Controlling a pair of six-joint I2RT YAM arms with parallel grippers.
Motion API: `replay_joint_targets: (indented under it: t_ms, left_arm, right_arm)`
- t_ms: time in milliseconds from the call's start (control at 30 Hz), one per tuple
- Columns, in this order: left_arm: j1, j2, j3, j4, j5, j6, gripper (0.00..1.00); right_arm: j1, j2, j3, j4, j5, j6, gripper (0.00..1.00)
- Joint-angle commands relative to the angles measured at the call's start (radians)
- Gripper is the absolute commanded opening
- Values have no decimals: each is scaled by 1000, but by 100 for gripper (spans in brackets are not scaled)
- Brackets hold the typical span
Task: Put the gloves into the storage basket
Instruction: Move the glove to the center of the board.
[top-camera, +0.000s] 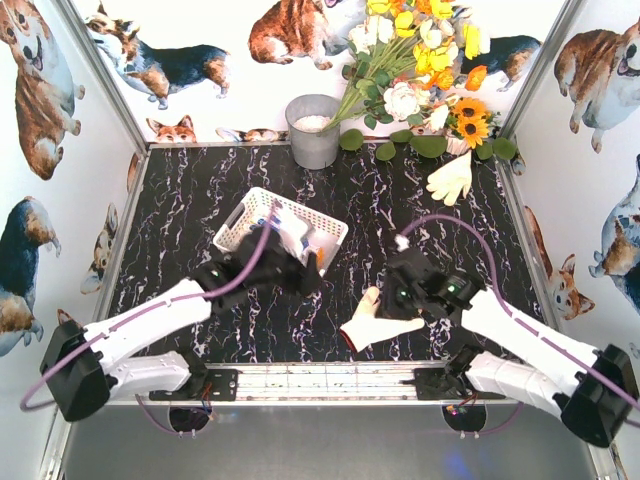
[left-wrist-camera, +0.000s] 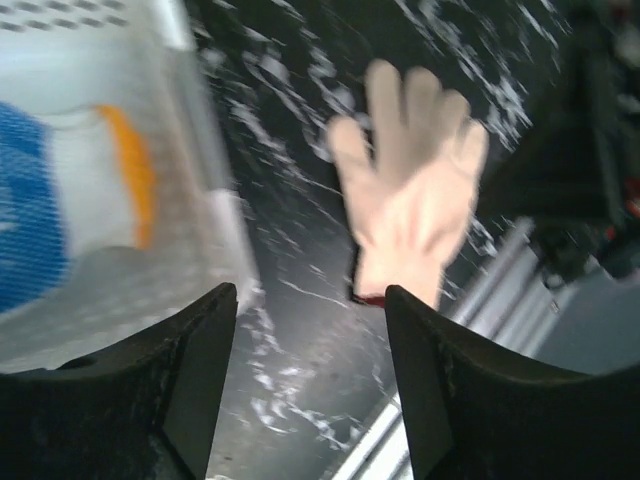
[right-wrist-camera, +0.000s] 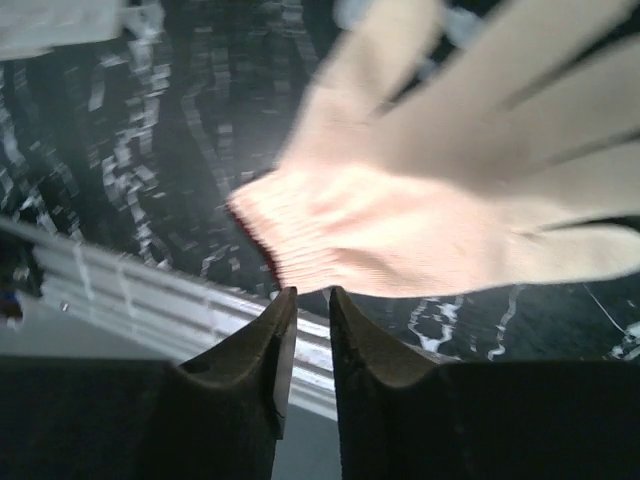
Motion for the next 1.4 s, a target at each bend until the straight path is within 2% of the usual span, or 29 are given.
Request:
replay_joint_targets:
  t_ms: [0, 67, 167, 400, 700, 933, 1100, 1267, 1367]
  left_arm:
    - [-191, 30, -14, 78, -47, -109, 52]
    - [-275, 95, 1, 99, -42, -99, 49]
    - [-340, 223, 46, 91, -48, -79, 40]
    - [-359, 449, 122, 120, 2, -10, 29]
    - [-359, 611, 169, 100, 55, 34, 21]
    - [-359, 681, 182, 106, 106, 36, 19]
    - [-359, 703, 208, 110, 122, 50, 20]
    - [-359, 730, 237, 101, 132, 62, 22]
    - [-359, 726, 237, 100, 128, 62, 26]
  right_arm:
    - [-89, -69, -111, -8, 69, 162, 18]
    - [-126, -77, -141, 13, 69, 156, 12]
    - [-144, -50, -144, -3, 137, 146, 10]
    - [-182, 36, -169, 58, 211, 116, 10]
    - [-241, 179, -177, 221, 204, 75, 9]
    - [-293, 287, -141, 363, 169, -25, 10]
    - [-303, 360, -91, 464, 68, -115, 18]
    - [-305, 443, -32, 492, -17, -144, 19]
    - [-306, 474, -24, 526, -62, -143, 20]
